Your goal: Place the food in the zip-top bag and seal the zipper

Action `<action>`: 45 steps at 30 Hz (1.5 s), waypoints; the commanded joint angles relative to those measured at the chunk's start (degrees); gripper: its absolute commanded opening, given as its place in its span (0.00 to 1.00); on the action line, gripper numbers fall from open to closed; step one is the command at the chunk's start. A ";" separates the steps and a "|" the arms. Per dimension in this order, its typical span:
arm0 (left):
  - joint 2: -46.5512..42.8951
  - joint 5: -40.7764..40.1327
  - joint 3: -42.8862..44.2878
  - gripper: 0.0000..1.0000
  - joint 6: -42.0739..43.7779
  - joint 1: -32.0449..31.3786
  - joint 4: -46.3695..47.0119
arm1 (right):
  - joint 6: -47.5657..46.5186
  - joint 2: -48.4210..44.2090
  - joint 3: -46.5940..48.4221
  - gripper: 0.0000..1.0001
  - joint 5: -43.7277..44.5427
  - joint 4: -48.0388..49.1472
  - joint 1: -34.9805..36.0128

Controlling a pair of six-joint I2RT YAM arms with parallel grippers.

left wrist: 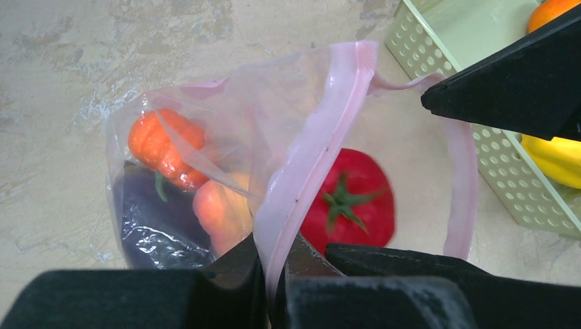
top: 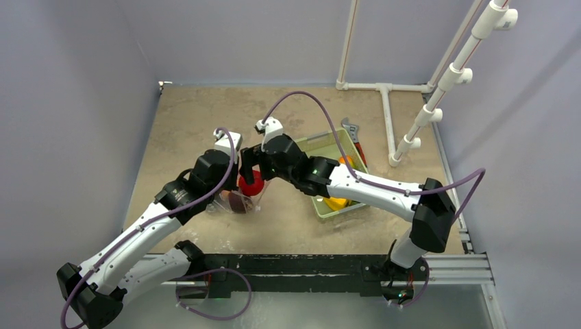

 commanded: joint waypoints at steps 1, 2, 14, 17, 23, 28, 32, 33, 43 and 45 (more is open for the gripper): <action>-0.95 -0.37 0.18 0.00 -0.06 0.17 2.30 | 1.62 -1.50 2.98 0.99 1.11 3.66 0.29; -0.95 -0.37 0.12 0.00 -0.04 0.16 2.26 | 1.62 -1.78 2.99 0.99 0.86 3.62 0.29; -0.68 -0.29 0.12 0.00 -0.05 0.10 2.37 | 5.45 -9.67 1.95 0.98 3.45 -2.67 0.29; -0.66 -0.21 0.11 0.00 -0.04 0.13 2.50 | 7.05 -11.86 0.69 0.96 3.41 -4.36 0.24; -0.30 0.15 0.04 0.00 -0.05 0.14 2.50 | 10.25 -12.90 -1.36 0.93 3.56 -8.19 0.20; -0.22 0.24 0.03 0.00 -0.04 0.16 2.60 | 12.37 -11.15 -2.83 0.88 4.64 -9.05 0.20; -0.43 0.16 0.11 0.00 -0.04 0.12 2.52 | 12.82 -8.60 -3.08 0.86 5.59 -8.76 0.12; -0.46 0.15 0.08 0.00 -0.04 0.10 2.59 | 13.05 -7.53 -3.08 0.85 5.95 -8.74 0.04; -0.55 0.59 0.05 0.00 -0.08 0.11 2.43 | 14.70 1.16 1.08 0.73 6.46 -8.83 -1.29; -0.56 0.67 0.06 0.00 -0.04 0.12 2.48 | 14.40 1.76 1.49 0.66 6.17 -8.24 -1.73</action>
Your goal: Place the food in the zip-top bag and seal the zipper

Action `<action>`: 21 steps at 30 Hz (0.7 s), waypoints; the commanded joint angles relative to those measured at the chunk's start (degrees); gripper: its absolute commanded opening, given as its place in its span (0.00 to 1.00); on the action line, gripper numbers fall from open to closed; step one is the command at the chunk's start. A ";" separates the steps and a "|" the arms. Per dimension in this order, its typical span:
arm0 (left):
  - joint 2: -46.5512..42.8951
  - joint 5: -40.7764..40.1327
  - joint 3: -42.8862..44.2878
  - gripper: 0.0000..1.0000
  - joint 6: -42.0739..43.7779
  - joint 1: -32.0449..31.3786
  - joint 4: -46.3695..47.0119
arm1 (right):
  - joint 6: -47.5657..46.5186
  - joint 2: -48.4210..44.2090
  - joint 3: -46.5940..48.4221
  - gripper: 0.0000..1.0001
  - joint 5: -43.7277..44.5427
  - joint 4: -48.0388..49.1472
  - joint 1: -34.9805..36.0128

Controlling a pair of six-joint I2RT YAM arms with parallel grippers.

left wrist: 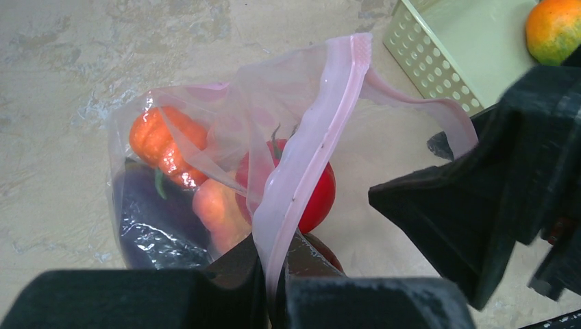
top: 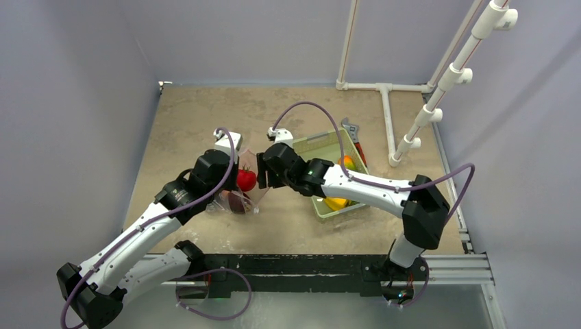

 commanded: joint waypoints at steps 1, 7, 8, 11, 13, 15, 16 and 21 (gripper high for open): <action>-0.60 0.46 0.07 0.00 -0.04 0.15 2.51 | 0.93 0.22 3.73 0.63 1.63 1.38 -1.30; -1.05 0.55 -0.03 0.00 -0.24 0.12 2.42 | -0.58 0.53 3.61 0.25 -0.87 4.34 -2.48; -1.15 0.59 -0.06 0.00 -0.20 0.12 2.40 | -0.72 0.52 3.76 0.18 -1.06 4.36 -2.48; -1.38 0.72 0.02 0.00 -0.21 0.16 2.12 | -0.92 -0.15 4.00 0.00 -1.18 4.66 -2.48; -1.54 0.73 0.54 0.00 -0.31 0.13 1.42 | -1.51 -0.86 4.23 0.00 -1.37 4.68 -2.48; -1.75 0.73 1.63 0.00 -0.41 0.15 0.35 | -1.95 -1.95 4.68 0.00 -1.33 4.51 -2.48; -1.84 0.60 2.53 0.00 -0.33 0.17 -0.54 | -2.24 -2.67 4.93 0.00 -1.32 4.35 -2.48; -3.09 -1.50 8.06 0.00 -0.36 0.14 -6.08 | -4.89 -5.88 6.74 0.00 -0.21 3.22 -2.48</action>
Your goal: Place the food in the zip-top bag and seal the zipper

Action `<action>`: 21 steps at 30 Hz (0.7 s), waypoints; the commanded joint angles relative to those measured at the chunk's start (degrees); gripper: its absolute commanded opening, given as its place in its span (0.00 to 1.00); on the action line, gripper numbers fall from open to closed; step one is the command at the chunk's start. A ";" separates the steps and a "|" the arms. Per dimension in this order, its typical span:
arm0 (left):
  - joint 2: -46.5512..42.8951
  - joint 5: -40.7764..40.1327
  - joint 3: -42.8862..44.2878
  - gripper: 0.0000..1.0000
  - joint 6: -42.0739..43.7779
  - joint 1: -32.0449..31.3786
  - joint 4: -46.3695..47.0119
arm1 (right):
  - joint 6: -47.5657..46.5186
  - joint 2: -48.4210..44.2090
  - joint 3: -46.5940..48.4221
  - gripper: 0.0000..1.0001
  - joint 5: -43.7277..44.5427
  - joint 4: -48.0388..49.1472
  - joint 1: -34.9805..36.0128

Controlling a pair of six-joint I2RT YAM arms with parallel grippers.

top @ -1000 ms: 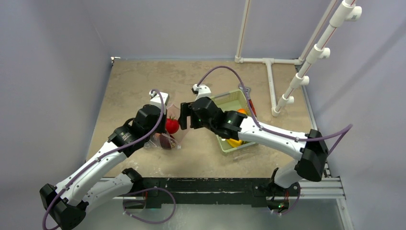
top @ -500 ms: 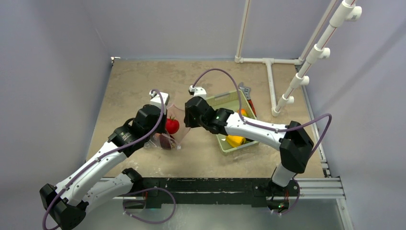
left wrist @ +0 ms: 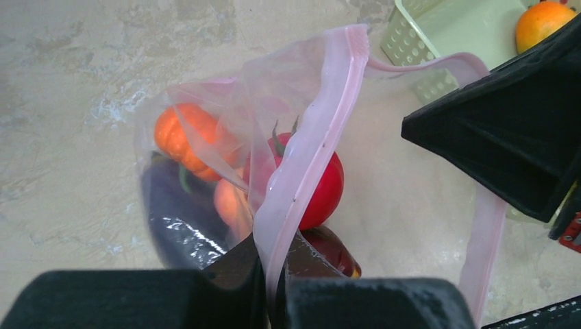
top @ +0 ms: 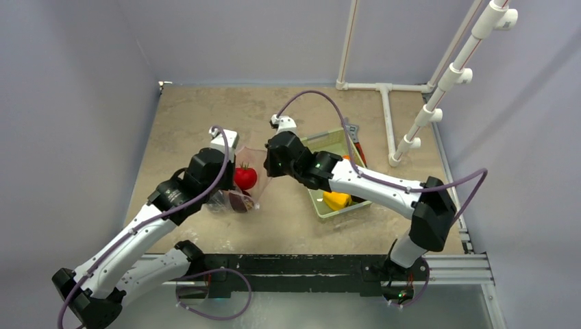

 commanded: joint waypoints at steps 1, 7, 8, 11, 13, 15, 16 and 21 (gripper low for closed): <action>-2.18 -1.83 7.43 0.00 -0.26 0.12 -4.33 | -3.58 -5.65 5.47 0.00 2.03 0.14 -0.10; -1.53 -4.10 14.52 0.00 0.04 0.18 -12.44 | -7.42 -6.26 14.96 0.00 7.29 -6.09 -0.10; -1.68 -4.21 15.36 0.00 -0.30 0.18 -13.17 | -9.10 -6.12 17.00 0.00 8.20 -6.34 -0.10; -2.20 -4.11 17.17 0.00 -1.67 0.16 -14.76 | -10.44 -5.46 22.65 0.00 8.61 -9.36 -0.10; -2.55 -3.73 17.15 0.00 -2.81 0.13 -14.76 | -10.92 -5.80 22.44 0.00 6.85 -9.71 -0.08; -2.81 -3.52 15.24 0.00 -4.13 0.10 -13.59 | -10.82 -5.79 19.50 0.00 6.01 -9.04 -0.23; -2.84 -3.53 13.86 0.00 -5.12 0.10 -12.83 | -9.98 -5.35 17.88 0.00 5.70 -8.85 -0.31; 1.35 0.07 7.23 0.00 -10.42 0.16 -9.45 | -7.94 -3.11 7.16 0.00 2.36 -4.13 -1.23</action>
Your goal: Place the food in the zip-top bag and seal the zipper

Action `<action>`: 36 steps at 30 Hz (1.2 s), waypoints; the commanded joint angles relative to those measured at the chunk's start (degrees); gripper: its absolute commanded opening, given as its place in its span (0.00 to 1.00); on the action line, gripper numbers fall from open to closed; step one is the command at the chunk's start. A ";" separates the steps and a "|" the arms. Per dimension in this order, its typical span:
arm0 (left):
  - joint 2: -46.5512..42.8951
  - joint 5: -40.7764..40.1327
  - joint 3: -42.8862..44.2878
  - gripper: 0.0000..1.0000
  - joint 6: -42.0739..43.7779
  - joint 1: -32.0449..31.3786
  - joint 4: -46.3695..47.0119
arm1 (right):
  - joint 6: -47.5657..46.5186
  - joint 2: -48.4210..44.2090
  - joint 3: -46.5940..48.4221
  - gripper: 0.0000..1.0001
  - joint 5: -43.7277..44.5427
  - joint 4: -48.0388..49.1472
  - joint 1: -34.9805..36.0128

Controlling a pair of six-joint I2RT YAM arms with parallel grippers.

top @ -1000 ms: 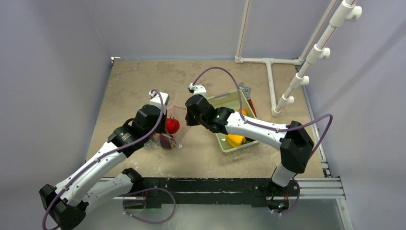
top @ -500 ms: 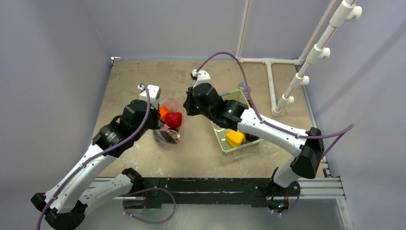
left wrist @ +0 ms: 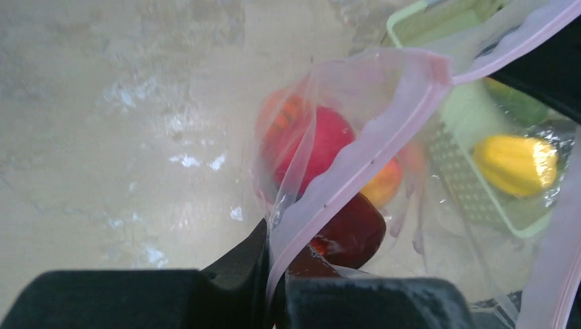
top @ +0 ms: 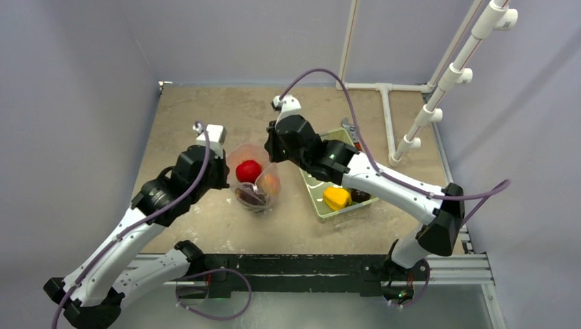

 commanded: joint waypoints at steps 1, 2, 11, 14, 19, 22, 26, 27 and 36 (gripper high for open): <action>4.13 2.82 -4.30 0.00 -5.60 0.18 1.91 | 1.06 1.88 -7.41 0.00 -1.52 2.74 -1.41; 4.94 2.90 -4.56 0.00 -6.01 0.21 2.39 | 1.29 2.04 -8.10 0.00 -1.83 2.99 -1.42; 6.21 0.97 0.61 0.00 -4.21 0.16 2.22 | 0.91 -0.29 -3.17 0.00 2.22 -0.53 -1.50; 5.65 -1.57 3.84 0.00 -3.14 0.20 1.14 | 0.93 -1.42 -0.33 0.00 3.09 -1.14 -1.49; 4.70 -6.77 7.15 0.00 -1.48 0.20 -0.99 | 0.33 -3.05 0.95 0.00 3.20 0.46 -1.70; 4.75 -8.75 8.59 0.00 -0.38 0.17 -1.46 | 0.47 -2.47 0.59 0.00 0.22 1.88 -2.46; 3.98 -9.73 9.51 0.00 1.44 0.15 -0.95 | 1.22 -2.51 -1.88 0.00 -3.61 5.63 -3.19; 3.71 -10.23 9.67 0.00 1.81 0.21 -0.72 | 1.54 -2.33 -2.33 0.00 -4.15 5.99 -3.32; 3.93 -10.38 10.85 0.00 4.99 0.14 1.65 | 4.07 -0.08 -11.05 0.00 -15.59 16.53 -5.71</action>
